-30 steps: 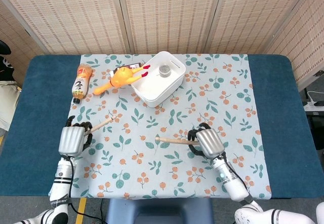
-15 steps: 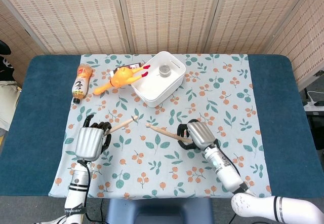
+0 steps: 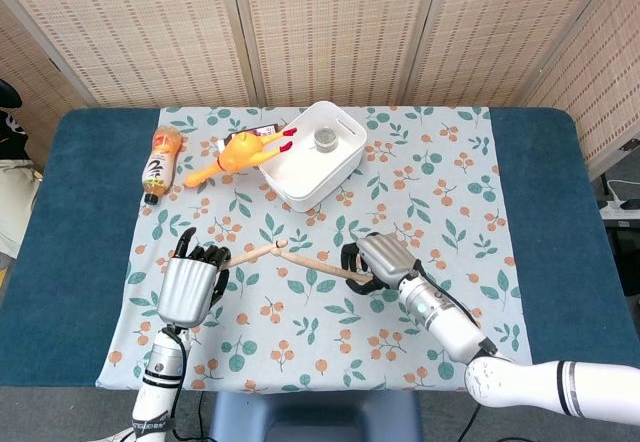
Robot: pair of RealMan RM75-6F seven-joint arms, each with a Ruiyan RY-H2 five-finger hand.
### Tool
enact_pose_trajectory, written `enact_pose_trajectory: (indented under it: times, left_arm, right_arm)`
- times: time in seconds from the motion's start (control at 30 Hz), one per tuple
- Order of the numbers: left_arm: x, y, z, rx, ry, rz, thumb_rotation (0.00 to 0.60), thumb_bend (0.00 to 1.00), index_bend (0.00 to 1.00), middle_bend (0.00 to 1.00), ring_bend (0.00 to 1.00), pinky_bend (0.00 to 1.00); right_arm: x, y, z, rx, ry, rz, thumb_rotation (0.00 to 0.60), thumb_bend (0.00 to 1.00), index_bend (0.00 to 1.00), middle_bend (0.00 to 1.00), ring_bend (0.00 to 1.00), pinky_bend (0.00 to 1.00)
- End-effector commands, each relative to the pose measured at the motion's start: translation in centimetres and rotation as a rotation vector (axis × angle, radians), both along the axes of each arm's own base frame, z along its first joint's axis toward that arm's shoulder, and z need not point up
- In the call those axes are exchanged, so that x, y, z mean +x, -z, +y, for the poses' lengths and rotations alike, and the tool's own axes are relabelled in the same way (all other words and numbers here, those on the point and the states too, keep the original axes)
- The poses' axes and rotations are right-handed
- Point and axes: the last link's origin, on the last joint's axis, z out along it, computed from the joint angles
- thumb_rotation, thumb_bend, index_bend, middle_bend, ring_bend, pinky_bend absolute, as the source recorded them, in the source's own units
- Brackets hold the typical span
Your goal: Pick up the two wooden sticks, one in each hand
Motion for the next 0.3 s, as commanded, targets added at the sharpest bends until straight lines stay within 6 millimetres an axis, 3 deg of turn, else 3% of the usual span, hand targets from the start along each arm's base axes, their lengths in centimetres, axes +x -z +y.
enact_pose_trajectory:
  times: [0.03, 0.3]
  left_arm:
    - [-0.21, 0.0, -0.08, 0.033, 0.029, 0.027, 0.6, 0.56, 0.84, 0.95, 0.58, 0.21]
    - [-0.47, 0.39, -0.26, 0.041, 0.043, 0.031, 0.6, 0.56, 0.84, 0.95, 0.58, 0.21]
  right_arm:
    - [0.1, -0.17, 0.1, 0.042, 0.006, 0.006, 0.6, 0.48, 0.91, 0.71, 0.52, 0.23]
    - [0.0, -0.74, -0.1, 0.047, 0.001, 0.038, 0.6, 0.48, 0.9, 0.71, 0.52, 0.22]
